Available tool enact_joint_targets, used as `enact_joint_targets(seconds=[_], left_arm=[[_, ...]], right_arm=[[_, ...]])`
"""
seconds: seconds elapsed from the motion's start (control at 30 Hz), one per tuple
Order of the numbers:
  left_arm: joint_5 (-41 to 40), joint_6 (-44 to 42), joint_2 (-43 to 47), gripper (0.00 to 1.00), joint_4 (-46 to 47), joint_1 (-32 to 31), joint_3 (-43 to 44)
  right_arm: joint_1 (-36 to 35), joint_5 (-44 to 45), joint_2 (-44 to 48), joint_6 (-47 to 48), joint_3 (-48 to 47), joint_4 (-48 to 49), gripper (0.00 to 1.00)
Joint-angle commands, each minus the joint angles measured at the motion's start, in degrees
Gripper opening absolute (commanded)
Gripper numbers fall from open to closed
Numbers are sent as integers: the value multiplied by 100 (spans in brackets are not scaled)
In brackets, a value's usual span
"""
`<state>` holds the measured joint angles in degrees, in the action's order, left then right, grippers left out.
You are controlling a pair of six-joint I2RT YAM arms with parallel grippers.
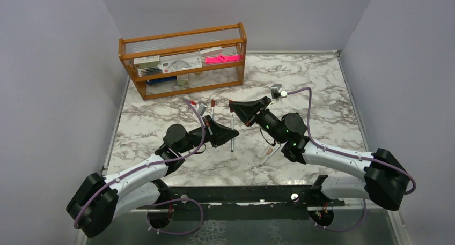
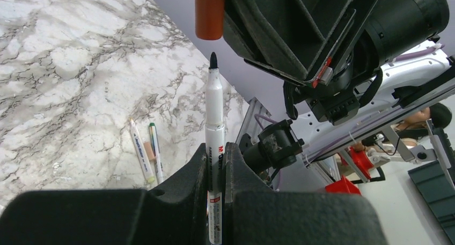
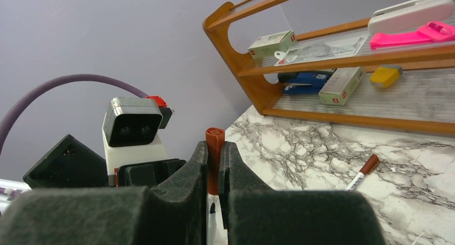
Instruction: Insert the pens into the pen caps
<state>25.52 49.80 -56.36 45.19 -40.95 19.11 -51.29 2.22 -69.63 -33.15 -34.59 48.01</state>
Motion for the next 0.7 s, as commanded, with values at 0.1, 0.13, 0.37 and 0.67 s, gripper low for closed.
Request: enact_joint_targets(seconds=[0.1,0.13,0.37,0.67], left_arm=[[91,-44,166,0,246,-19,155],[80,-44,176,0,250,-20,140],[29,-40,147,0,252,-21,95],[-23,-3,104,0,251,-18,75]], right_arm=[[22,-71,106,97,87,34,1],[22,-60,110,87,92,33,1],[22,-169,175,71,135,28,1],[22,-213,238,30,245,-14,2]])
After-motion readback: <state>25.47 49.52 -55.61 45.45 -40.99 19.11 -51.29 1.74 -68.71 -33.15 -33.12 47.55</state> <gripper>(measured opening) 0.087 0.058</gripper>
